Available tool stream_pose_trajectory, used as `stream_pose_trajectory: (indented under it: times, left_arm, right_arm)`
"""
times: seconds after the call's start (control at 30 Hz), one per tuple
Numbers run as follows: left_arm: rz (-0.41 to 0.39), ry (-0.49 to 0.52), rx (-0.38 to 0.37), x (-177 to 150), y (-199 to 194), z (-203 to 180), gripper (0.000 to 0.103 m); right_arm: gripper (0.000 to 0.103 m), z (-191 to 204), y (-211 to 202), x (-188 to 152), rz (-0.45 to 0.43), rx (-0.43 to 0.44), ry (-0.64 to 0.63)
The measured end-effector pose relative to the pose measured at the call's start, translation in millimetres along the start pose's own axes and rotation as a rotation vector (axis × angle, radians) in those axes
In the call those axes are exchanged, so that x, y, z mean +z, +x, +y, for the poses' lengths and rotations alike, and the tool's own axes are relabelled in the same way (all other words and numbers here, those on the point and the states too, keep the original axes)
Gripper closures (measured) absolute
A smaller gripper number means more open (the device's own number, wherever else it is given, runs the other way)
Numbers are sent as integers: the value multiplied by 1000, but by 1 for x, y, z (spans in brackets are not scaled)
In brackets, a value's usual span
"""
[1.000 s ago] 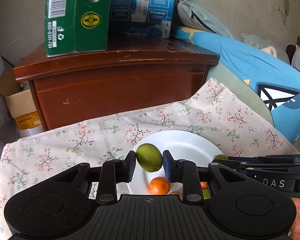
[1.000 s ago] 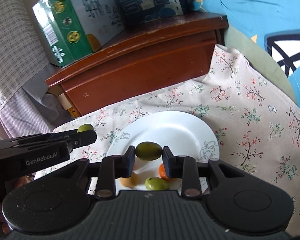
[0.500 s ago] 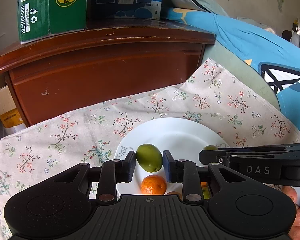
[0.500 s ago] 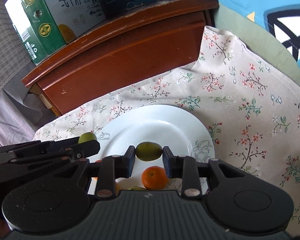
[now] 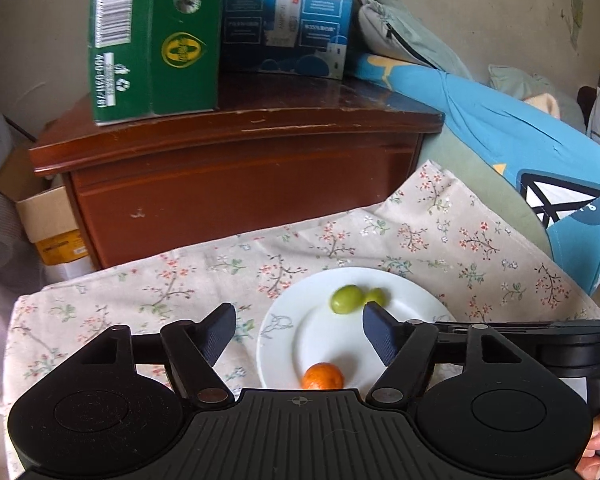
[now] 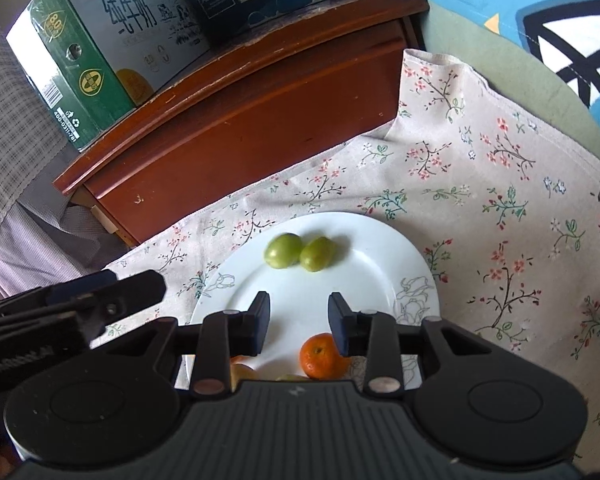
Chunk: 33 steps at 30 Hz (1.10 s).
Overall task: Organize fruits
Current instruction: 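Open the left tool over the plate while the right tool releases its green fruit, then move both tools back to the cluster toward the mandarin oranges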
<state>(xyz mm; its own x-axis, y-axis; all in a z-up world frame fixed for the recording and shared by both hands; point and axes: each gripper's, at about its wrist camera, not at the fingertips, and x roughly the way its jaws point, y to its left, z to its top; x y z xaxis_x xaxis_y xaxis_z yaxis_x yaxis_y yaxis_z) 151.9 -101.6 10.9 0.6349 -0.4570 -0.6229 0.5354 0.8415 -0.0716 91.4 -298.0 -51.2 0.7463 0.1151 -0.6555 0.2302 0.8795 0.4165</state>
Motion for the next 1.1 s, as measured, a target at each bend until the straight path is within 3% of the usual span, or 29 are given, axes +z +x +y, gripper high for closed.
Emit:
stream_pose_trajectory:
  times: [0.47, 1.1]
  left_arm:
    - [55, -63, 94, -27, -40, 27, 29]
    - [114, -99, 129, -80, -68, 43, 28]
  right_arm:
    - [68, 20, -27, -24, 14, 21, -73]
    - [68, 26, -55, -79, 93, 53, -59]
